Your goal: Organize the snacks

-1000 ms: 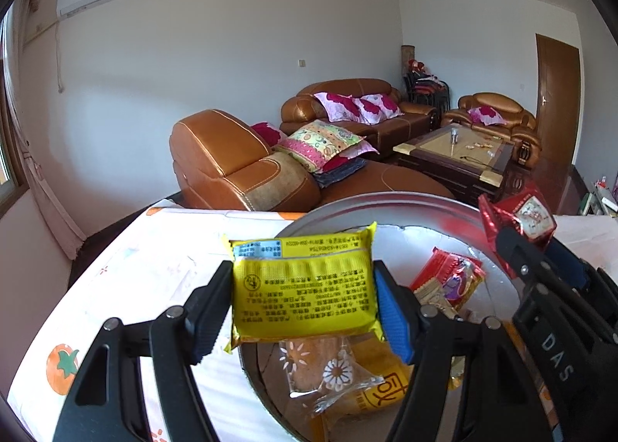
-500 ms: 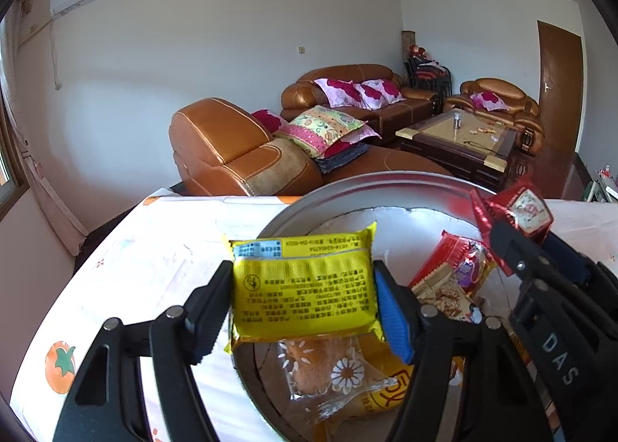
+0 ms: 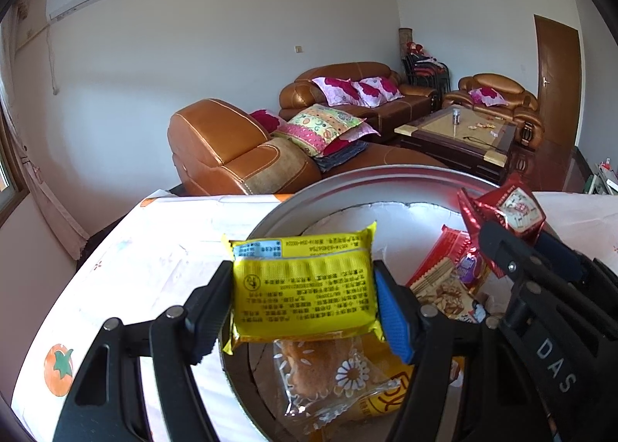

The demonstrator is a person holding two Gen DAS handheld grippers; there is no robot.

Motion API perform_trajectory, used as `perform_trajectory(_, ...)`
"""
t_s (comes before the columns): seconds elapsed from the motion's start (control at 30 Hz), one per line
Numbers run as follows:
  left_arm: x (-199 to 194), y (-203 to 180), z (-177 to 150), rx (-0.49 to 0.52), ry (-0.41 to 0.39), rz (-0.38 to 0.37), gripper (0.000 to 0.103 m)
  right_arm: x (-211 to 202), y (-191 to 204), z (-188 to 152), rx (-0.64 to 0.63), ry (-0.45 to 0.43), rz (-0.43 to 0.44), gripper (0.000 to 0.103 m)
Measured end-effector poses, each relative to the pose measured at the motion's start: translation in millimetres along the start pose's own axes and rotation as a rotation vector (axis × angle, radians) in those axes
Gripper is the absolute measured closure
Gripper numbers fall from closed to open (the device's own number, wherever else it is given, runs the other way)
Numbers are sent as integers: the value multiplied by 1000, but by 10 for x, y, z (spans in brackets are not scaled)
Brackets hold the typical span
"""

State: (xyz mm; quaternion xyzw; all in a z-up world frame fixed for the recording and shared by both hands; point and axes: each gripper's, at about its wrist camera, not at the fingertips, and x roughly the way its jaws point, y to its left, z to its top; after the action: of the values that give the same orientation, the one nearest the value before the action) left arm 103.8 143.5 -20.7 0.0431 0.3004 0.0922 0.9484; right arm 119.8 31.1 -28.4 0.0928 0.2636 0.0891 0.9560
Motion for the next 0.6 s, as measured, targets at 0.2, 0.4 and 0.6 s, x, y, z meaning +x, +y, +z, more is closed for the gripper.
perform_trajectory(0.2,-15,-49,-27,7,-18,-33,0,35,-51,-6,28,-1,90,48)
perform_trajectory(0.4,-153,-116,-21,25,-60,-84,0,-151,-3,-25,6,-67,127,18)
perform_trajectory(0.6,-380,-44,-1,-19,-144,-126,0,-523,-68,-29,3,-224,20,11)
